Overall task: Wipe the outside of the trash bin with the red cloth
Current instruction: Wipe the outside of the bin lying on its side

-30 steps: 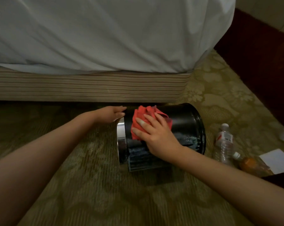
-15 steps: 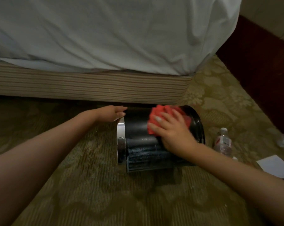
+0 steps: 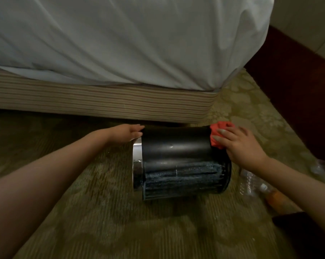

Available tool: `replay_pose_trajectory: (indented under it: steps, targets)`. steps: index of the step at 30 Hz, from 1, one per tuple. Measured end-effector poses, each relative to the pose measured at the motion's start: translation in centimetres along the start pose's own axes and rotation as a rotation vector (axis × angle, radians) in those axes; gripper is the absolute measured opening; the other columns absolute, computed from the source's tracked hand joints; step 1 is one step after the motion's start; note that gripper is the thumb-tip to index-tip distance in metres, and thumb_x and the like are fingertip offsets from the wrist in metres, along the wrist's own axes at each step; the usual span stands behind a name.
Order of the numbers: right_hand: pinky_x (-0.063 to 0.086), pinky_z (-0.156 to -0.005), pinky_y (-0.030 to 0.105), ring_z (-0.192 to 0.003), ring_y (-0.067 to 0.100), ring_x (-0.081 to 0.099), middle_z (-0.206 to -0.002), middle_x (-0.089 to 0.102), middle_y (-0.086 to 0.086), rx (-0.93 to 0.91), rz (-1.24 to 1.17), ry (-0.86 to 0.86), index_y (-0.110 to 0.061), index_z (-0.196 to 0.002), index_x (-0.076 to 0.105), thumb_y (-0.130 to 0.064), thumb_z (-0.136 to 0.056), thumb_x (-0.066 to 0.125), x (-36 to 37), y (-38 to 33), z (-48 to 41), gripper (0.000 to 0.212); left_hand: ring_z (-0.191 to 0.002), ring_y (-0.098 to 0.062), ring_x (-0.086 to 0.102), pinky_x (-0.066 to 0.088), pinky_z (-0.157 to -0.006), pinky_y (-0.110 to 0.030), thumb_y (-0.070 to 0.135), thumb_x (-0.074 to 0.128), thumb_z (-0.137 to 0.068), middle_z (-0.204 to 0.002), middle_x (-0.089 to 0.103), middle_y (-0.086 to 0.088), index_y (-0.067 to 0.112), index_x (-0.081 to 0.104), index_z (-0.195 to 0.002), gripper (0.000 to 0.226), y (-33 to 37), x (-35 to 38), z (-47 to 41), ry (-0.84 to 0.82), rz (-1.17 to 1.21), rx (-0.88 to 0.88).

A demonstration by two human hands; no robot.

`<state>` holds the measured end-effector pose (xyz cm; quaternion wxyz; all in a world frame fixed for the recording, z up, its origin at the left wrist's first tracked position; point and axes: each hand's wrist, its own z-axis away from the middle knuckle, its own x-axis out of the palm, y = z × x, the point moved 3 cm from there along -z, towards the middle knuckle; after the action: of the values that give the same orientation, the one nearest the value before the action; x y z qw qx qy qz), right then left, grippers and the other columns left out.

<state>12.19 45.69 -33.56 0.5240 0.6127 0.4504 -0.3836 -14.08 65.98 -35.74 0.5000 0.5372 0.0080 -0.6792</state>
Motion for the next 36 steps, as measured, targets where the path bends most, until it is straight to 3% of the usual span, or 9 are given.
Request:
replay_pose_trajectory:
  steps: [4, 8, 13, 17, 20, 25, 29, 32, 36]
  targets:
    - [0.030, -0.099, 0.043, -0.127, 0.028, 0.039, -0.136, 0.049, -0.001, 0.188, -0.038, -0.124, -0.029, -0.126, 0.055, -0.017, -0.087, 0.051, 1.5, 0.0, -4.3, 0.041, -0.141, -0.019, 0.023, 0.019, -0.109, -0.025, 0.025, 0.031, -0.101, -0.154, 0.023, -0.006, 0.016, 0.023, -0.147, 0.047, 0.2, 0.0, -0.2, 0.008, -0.041, -0.029]
    - [0.032, -0.096, 0.039, -0.125, 0.025, 0.039, -0.137, 0.047, -0.003, 0.272, -0.033, -0.285, -0.036, -0.130, 0.049, -0.032, -0.096, 0.040, 1.9, 0.8, -7.2, 0.036, -0.139, -0.019, 0.026, 0.021, -0.108, -0.025, 0.026, 0.031, -0.101, -0.153, 0.026, -0.006, 0.016, 0.024, -0.147, 0.047, -0.2, 0.0, -0.3, 0.016, -0.016, -0.042]
    - [0.029, -0.101, 0.040, -0.131, 0.024, 0.039, -0.144, 0.043, -0.003, 0.120, 0.030, -0.293, -0.036, -0.134, 0.047, -0.021, -0.087, 0.053, 0.4, 0.8, -3.1, 0.050, -0.140, -0.021, 0.026, 0.019, -0.112, -0.032, 0.028, 0.032, -0.101, -0.152, 0.028, -0.006, 0.015, 0.026, -0.146, 0.047, -0.3, 0.0, -0.2, -0.004, -0.028, -0.049]
    - [0.043, -0.087, 0.054, -0.100, 0.036, 0.064, -0.112, 0.068, 0.012, -0.060, -0.030, -0.008, -0.019, -0.108, 0.071, -0.004, -0.057, 0.082, -1.3, -1.3, -1.1, 0.054, -0.138, -0.023, 0.029, 0.021, -0.111, -0.033, 0.029, 0.031, -0.101, -0.151, 0.030, -0.008, 0.018, 0.026, -0.146, 0.047, -0.3, -0.2, -0.2, -0.001, -0.018, -0.074]
    - [0.042, -0.091, 0.057, -0.099, 0.038, 0.064, -0.110, 0.068, 0.016, -0.120, -0.183, 0.070, -0.014, -0.108, 0.070, 0.000, -0.061, 0.076, -2.2, -6.7, -3.9, 0.050, -0.139, -0.023, 0.027, 0.019, -0.112, -0.034, 0.030, 0.031, -0.101, -0.152, 0.028, -0.007, 0.019, 0.025, -0.146, 0.047, -0.3, 0.0, -0.1, -0.005, -0.015, -0.076]
    - [0.034, -0.104, 0.055, -0.118, 0.037, 0.054, -0.128, 0.059, 0.014, -0.345, -0.308, 0.111, -0.016, -0.119, 0.064, -0.017, -0.075, 0.070, -2.4, -17.3, -7.5, 0.045, -0.137, -0.021, 0.031, 0.022, -0.110, -0.029, 0.025, 0.033, -0.101, -0.149, 0.034, -0.006, 0.017, 0.030, -0.145, 0.045, -0.3, 0.1, -0.1, -0.007, 0.079, -0.064]
    - [0.038, -0.100, 0.058, -0.121, 0.034, 0.052, -0.130, 0.058, 0.010, -0.404, -0.266, 0.137, -0.017, -0.120, 0.064, -0.013, -0.071, 0.067, -1.8, -11.6, -4.5, 0.050, -0.140, -0.021, 0.024, 0.017, -0.113, -0.032, 0.027, 0.032, -0.101, -0.153, 0.025, -0.006, 0.017, 0.025, -0.146, 0.047, -0.4, 0.3, 0.1, -0.002, 0.048, -0.069]
    - [0.043, -0.091, 0.060, -0.110, 0.038, 0.060, -0.121, 0.063, 0.015, -0.299, -0.163, 0.136, -0.012, -0.114, 0.067, -0.002, -0.059, 0.073, -1.2, -5.2, -2.4, 0.056, -0.142, -0.021, 0.019, 0.014, -0.114, -0.034, 0.028, 0.030, -0.101, -0.155, 0.021, -0.006, 0.018, 0.023, -0.147, 0.047, -0.3, 0.2, 0.3, -0.002, 0.036, -0.054]
    - [0.042, -0.093, 0.062, -0.100, 0.041, 0.064, -0.116, 0.064, 0.020, -0.236, -0.152, 0.105, -0.006, -0.111, 0.068, 0.001, -0.055, 0.078, -1.7, -6.1, -3.1, 0.058, -0.141, -0.022, 0.021, 0.015, -0.114, -0.034, 0.028, 0.030, -0.101, -0.154, 0.024, -0.006, 0.017, 0.024, -0.146, 0.047, -0.3, 0.1, 0.3, 0.010, 0.044, -0.067]
